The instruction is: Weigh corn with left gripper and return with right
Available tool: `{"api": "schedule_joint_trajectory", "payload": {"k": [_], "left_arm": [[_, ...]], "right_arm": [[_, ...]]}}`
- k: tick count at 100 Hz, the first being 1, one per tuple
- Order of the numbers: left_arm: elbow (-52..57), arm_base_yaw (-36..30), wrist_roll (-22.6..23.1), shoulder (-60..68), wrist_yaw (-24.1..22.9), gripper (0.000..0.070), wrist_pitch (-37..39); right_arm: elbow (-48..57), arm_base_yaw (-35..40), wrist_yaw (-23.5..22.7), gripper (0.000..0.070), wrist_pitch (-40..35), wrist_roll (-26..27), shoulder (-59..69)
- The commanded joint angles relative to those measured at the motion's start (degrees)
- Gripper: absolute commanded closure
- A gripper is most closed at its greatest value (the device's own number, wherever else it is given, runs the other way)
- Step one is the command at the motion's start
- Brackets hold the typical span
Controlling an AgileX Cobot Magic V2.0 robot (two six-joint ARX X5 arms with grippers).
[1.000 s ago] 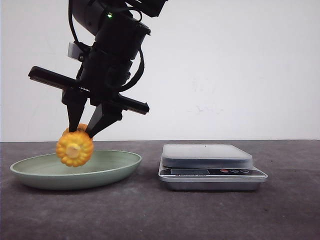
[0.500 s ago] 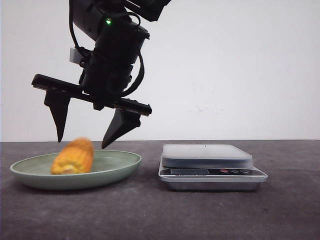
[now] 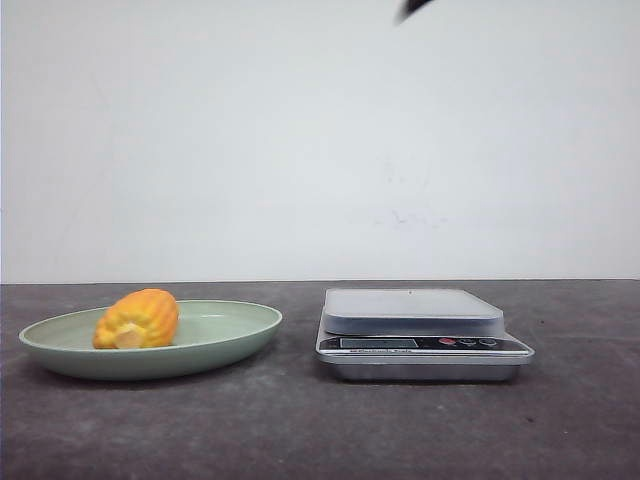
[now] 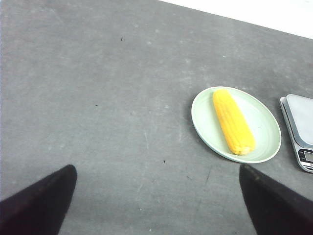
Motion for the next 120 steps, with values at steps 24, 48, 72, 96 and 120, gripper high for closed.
{"api": "schedule_joint_trajectory", "payload": {"k": [24,48,72,96,120], "left_arm": [[0.3,-0.1,1.5,0.2,0.1,0.0069,6.0],[-1.5,-0.1,1.3,0.3,0.2,0.0069,10.3],[-6.8,-0.1,-1.5,0.3,4.1,0.0073,15.2],[-10.3,-0.1,-1.2,0.3,6.1,0.0411,18.6],[-10.3,-0.1,0.5,0.3,6.1,0.0690,19.4]], "right_arm": [[0.8,-7.3,7.8,0.0208,-22.2,-5.8,-25.2],[-5.9,-7.3,10.3,0.0208,-30.3,-0.2,-43.5],[-24.7,-8.0,4.7,0.0208,-24.6,0.2,-60.2],[-38.2,-8.2,4.2,0.0465,-16.4,-0.7,-68.8],[-40.1,-8.2,3.5,0.0691,-14.8,-0.8,-68.9]]}}
